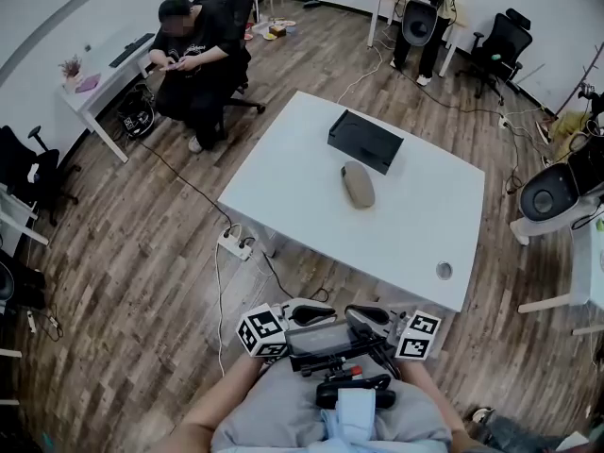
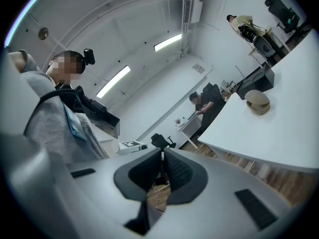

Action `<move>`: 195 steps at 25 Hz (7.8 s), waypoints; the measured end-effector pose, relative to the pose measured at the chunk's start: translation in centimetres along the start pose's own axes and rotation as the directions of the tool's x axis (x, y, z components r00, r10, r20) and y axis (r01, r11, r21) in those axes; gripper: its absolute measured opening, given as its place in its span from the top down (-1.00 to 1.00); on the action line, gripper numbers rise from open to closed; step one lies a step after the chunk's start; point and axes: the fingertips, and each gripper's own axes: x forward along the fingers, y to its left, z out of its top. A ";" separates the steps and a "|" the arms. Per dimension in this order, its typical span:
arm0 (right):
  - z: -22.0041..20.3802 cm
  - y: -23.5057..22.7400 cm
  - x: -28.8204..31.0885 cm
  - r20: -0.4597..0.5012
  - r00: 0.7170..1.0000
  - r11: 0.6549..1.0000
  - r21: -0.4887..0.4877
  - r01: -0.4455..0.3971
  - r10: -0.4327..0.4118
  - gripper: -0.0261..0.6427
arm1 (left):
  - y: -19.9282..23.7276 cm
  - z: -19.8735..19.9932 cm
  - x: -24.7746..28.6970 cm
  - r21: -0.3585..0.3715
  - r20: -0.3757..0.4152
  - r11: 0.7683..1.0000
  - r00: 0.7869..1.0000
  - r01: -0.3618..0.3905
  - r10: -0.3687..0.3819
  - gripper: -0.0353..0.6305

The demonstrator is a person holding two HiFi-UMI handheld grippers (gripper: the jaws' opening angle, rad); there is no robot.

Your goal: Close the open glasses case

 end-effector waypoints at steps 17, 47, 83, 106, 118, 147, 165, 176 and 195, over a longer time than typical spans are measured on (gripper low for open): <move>-0.2 -0.3 2.1 -0.049 0.998 1.000 -0.018 -0.026 0.025 0.82 | 1.2 -0.5 -0.6 -0.001 -0.012 1.000 1.000 -0.008 0.008 0.74; 13.3 -14.5 5.1 0.099 0.994 0.993 0.107 0.042 -0.053 0.82 | 15.1 7.1 3.5 -0.026 -0.177 0.999 0.984 -0.031 0.025 0.74; 18.5 -31.8 5.4 -0.208 0.718 0.747 -0.160 0.645 -0.665 0.54 | 26.9 9.9 -0.7 -0.112 -0.101 0.987 0.987 0.116 -0.127 0.74; 13.8 -38.5 6.4 -0.634 0.501 0.752 -0.203 0.627 -0.589 0.15 | 29.2 10.3 -5.3 -0.198 -0.030 0.980 0.999 -0.018 0.013 0.74; 12.0 -39.2 8.2 -0.671 0.412 0.725 -0.279 0.630 -0.617 0.12 | 29.4 10.2 -5.1 -0.184 -0.050 0.983 0.999 -0.005 -0.004 0.74; 11.7 -39.8 8.0 -0.652 0.422 0.728 -0.307 0.613 -0.630 0.11 | 30.3 9.9 -3.7 -0.139 -0.087 0.990 0.996 0.018 -0.030 0.74; 18.8 -23.2 11.4 -0.070 0.887 0.888 -0.084 0.451 -0.457 0.11 | 29.3 10.5 -2.5 -0.102 -0.129 0.988 0.983 0.119 -0.132 0.74; 12.6 -17.5 12.4 -0.129 0.955 0.961 -0.109 0.253 -0.267 0.76 | 26.0 10.6 1.3 -0.043 -0.262 0.954 0.918 0.296 -0.297 0.74; 12.2 -17.5 13.0 -0.106 0.944 0.941 -0.175 0.290 -0.311 0.82 | 24.9 10.1 3.0 -0.022 -0.329 0.924 0.870 0.382 -0.367 0.74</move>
